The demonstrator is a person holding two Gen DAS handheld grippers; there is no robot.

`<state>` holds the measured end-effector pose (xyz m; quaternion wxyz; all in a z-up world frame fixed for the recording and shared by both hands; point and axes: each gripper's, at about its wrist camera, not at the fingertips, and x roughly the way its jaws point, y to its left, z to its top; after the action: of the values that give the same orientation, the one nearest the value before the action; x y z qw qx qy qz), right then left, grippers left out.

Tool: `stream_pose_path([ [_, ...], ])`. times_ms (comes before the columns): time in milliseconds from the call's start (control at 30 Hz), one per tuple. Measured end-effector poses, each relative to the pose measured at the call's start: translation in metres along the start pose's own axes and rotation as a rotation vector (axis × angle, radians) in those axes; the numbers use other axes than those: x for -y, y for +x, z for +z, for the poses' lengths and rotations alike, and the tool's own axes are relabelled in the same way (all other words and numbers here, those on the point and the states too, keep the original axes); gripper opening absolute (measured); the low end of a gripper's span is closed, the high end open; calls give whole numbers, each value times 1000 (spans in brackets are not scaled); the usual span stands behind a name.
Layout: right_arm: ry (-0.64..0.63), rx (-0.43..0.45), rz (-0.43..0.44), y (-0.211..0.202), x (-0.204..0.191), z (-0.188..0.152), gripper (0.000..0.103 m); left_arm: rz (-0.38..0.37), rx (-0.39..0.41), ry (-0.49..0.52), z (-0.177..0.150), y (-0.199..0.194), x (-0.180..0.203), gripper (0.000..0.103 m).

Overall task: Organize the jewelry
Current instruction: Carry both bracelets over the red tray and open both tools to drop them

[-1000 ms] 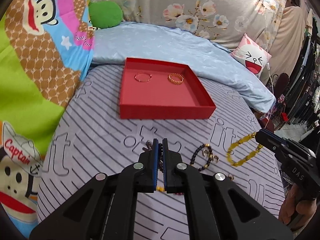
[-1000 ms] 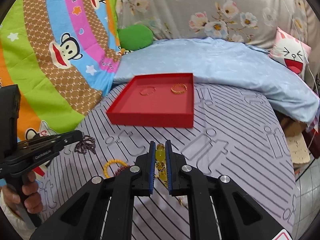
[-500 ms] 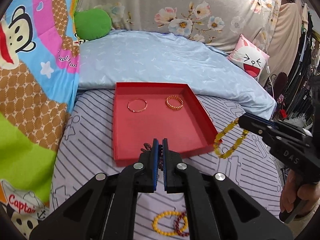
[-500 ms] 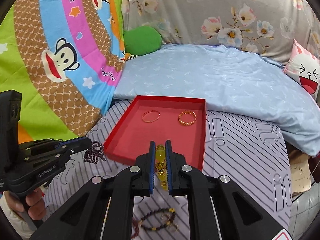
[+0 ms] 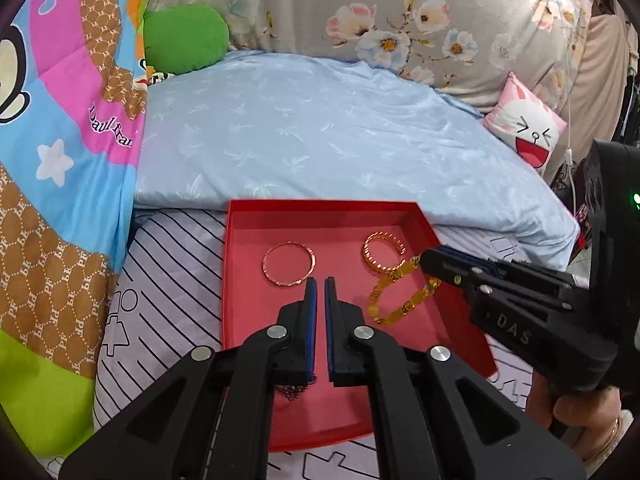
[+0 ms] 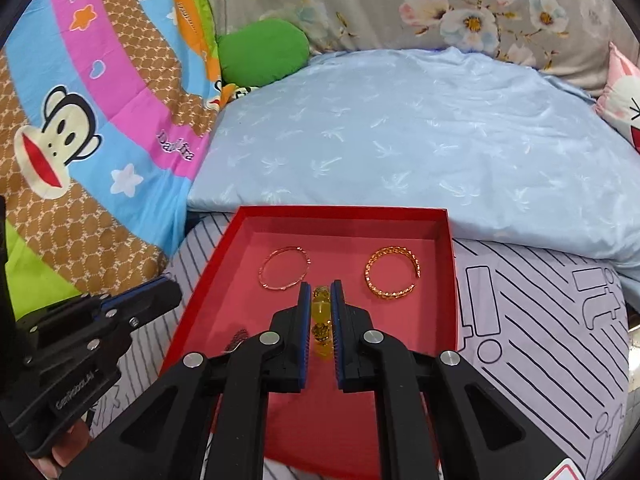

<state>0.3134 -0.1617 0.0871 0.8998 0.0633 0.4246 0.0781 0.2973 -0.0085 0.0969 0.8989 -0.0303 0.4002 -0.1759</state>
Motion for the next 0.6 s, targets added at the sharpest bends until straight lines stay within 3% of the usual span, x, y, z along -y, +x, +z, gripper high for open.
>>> stream_pose_path([
  [67,3,-28,-28,15,10,-1,9,18,-29,10,-7,9,-3,6],
  [200,-9,-70,-124,33,27,-9,9,69,-114,35,-25,28,-10,35],
  [433,-19,-46,-199,27,43,-12,11,139,-135,99,-41,41,-4,37],
  [600,-5,-5,-174,4,45,-15,19,171,-89,108,-42,29,2,55],
])
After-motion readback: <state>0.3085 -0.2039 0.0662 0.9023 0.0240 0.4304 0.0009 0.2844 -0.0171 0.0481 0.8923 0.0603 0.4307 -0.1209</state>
